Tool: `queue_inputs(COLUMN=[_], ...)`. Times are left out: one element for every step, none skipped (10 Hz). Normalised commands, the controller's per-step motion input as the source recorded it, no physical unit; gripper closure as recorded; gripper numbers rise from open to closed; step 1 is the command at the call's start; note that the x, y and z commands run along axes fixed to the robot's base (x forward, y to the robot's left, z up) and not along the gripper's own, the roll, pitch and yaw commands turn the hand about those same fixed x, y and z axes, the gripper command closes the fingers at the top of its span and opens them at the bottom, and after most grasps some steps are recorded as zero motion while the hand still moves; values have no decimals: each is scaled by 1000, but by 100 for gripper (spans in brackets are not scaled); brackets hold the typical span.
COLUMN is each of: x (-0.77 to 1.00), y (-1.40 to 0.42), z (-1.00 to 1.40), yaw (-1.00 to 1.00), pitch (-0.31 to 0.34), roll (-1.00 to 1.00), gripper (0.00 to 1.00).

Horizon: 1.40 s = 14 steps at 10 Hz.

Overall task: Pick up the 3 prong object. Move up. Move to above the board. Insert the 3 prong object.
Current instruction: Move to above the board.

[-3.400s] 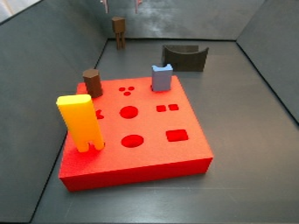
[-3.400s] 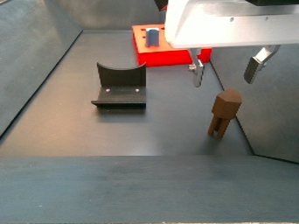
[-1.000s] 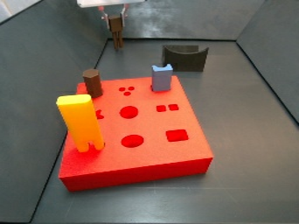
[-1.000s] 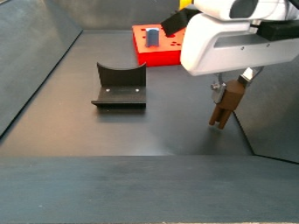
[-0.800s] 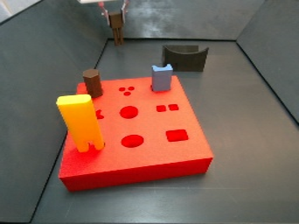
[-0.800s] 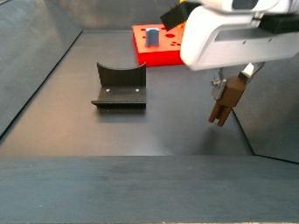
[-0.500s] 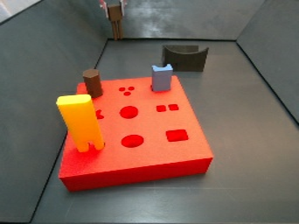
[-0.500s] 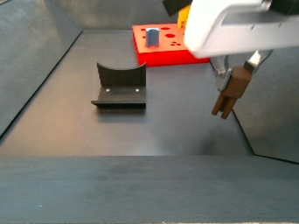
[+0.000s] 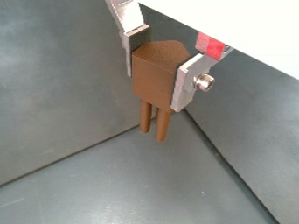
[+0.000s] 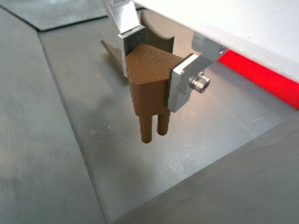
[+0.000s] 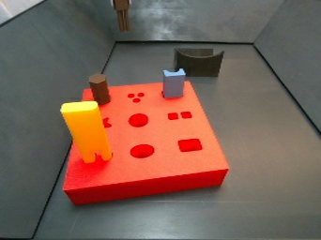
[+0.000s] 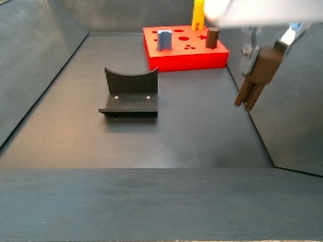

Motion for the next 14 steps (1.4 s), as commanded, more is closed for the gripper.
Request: queue_inputs(x=[-24, -21, -20, -18, -17, -16, -13, -11, -10, -8, -8, -6, -4, 2], y=[-71, -65, -61, -56, -53, -52, -47, -34, -31, -31, -30, -25, -16, -9], z=[1000, 1000, 1000, 1000, 1000, 1000, 1000, 1000, 1000, 1000, 1000, 878, 736, 548], yaw=[-59, -36, -17, 3, 17, 24, 22, 21, 23, 27, 29, 27, 25, 27], pitch=[80, 83, 92, 96, 97, 99, 92, 91, 93, 93, 93, 88, 87, 87], roll=[15, 33, 49, 69, 81, 85, 75, 66, 70, 76, 79, 74, 64, 64], gripper=[100, 100, 100, 100, 100, 100, 100, 100, 100, 100, 100, 100, 100, 100])
